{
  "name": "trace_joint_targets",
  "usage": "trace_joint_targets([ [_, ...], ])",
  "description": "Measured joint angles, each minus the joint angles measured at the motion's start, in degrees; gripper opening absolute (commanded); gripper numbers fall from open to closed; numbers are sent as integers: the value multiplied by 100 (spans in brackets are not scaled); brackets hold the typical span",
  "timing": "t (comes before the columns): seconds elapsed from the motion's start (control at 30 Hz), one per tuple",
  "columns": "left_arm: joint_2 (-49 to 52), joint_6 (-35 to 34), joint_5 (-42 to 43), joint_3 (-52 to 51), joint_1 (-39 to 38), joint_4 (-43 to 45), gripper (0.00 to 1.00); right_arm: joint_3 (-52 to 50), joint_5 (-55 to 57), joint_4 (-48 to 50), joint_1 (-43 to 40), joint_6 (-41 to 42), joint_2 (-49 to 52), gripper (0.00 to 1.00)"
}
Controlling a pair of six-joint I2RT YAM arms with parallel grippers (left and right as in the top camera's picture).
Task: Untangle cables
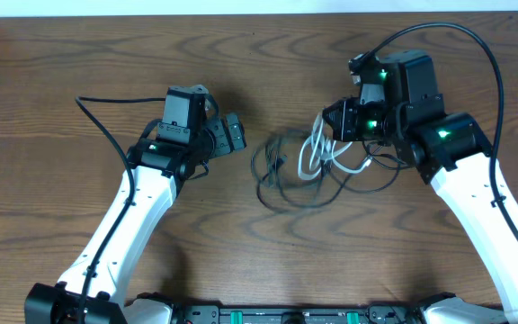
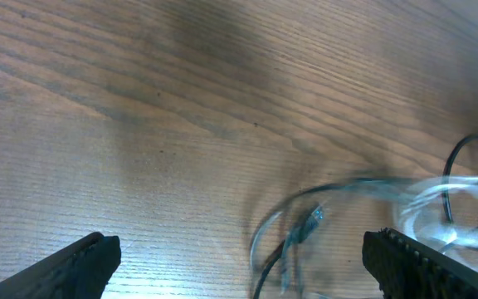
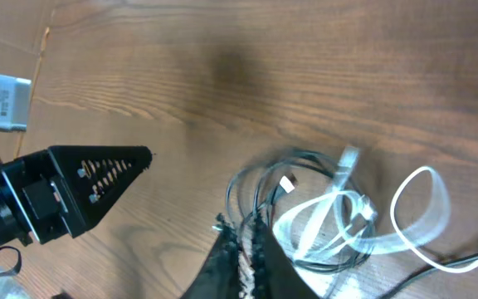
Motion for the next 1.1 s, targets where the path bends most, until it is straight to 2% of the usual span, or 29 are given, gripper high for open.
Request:
trace_joint_targets([
  [0.2,0,0,0,0,2,0,100,0,-57,31,15,13,184,1],
  [0.43,0,0,0,0,2,0,100,0,201,-90,44,-15,219,34],
  [0.5,0,0,0,0,0,0,100,0,350,-203,101,-15,232,39],
  [0.77,0,0,0,0,2,0,100,0,669,-562,439,177,1038,40],
  [1.0,0,-2,0,0,0,0,100,-9,1397,-522,509,356,1980,47],
  [1.1,0,0,0,0,2,0,100,-11,1659,-313,509,409,2260,46],
])
